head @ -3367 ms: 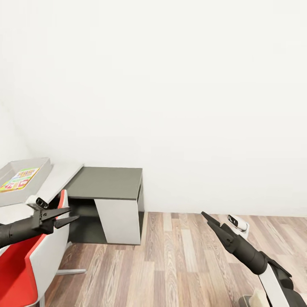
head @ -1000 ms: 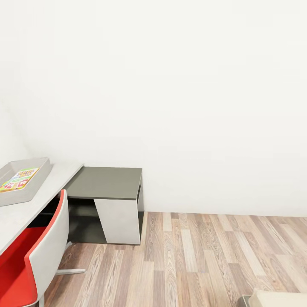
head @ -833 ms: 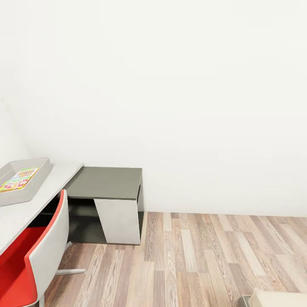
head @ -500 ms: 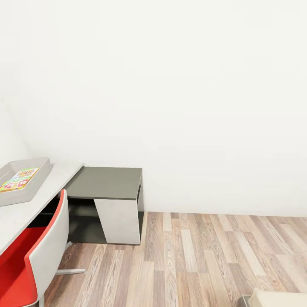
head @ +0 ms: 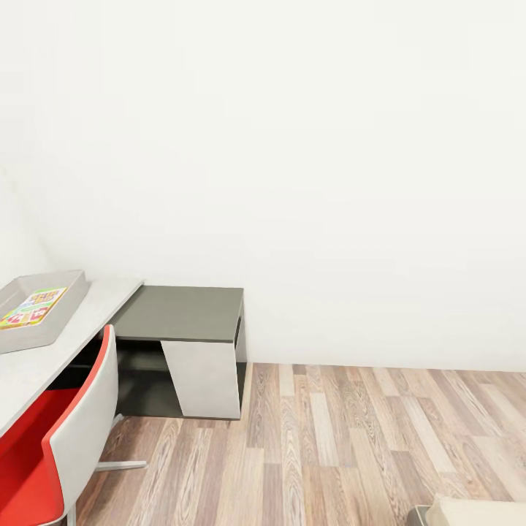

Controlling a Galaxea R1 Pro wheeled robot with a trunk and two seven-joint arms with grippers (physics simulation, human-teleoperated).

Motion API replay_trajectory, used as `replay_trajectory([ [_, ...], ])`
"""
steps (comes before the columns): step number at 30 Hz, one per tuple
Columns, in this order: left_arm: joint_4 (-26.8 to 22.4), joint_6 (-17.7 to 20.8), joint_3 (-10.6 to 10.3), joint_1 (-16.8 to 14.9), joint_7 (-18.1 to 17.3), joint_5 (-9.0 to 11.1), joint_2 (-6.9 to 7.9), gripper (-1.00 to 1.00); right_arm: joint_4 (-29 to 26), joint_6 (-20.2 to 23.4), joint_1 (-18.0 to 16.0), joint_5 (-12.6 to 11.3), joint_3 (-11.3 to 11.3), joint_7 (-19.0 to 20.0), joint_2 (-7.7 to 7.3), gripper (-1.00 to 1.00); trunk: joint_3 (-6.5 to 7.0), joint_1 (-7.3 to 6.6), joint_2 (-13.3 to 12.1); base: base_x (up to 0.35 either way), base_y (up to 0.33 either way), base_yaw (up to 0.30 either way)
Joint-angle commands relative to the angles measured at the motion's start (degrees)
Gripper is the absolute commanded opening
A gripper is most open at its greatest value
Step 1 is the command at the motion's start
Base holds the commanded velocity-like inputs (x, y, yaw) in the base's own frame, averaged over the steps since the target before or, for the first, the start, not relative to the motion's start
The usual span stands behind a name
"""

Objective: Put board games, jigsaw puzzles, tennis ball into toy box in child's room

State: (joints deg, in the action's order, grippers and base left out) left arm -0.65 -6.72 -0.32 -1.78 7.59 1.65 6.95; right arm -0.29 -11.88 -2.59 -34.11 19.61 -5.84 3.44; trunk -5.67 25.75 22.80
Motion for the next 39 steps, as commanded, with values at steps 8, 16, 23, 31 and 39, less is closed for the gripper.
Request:
replay_trajectory([
  [8,-3.1,-0.4,0.1,-0.4,0.0,0.2,-0.62,1.00,0.0,-0.5,0.1,-0.3,0.5,-0.2,0.06,1.00,-0.12,0.03,0.1,0.000,0.000,0.000],
  [16,-6.4,-0.4,0.2,-0.6,0.0,0.2,-2.12,1.00,0.0,-0.5,0.1,-0.2,0.5,-0.2,-0.02,1.00,-0.12,0.03,0.1,0.000,0.000,0.000],
  [23,-6.9,-0.4,0.2,-0.6,0.0,0.1,-2.94,1.00,0.0,-0.5,0.1,-0.1,0.6,-0.2,-0.14,1.00,-0.12,0.03,0.1,0.000,0.000,0.000],
  [31,-7.1,-0.4,0.1,-0.6,0.0,0.0,-3.06,1.00,0.0,-0.5,0.1,-0.1,0.6,-0.2,-0.18,1.00,-0.12,0.03,0.1,0.000,0.000,0.000],
  [39,-7.1,-0.4,0.1,-0.6,0.0,0.0,-3.08,1.00,-0.1,-0.5,0.1,-0.1,0.5,-0.2,-0.20,1.00,-0.12,0.03,0.1,0.000,0.000,0.000],
])
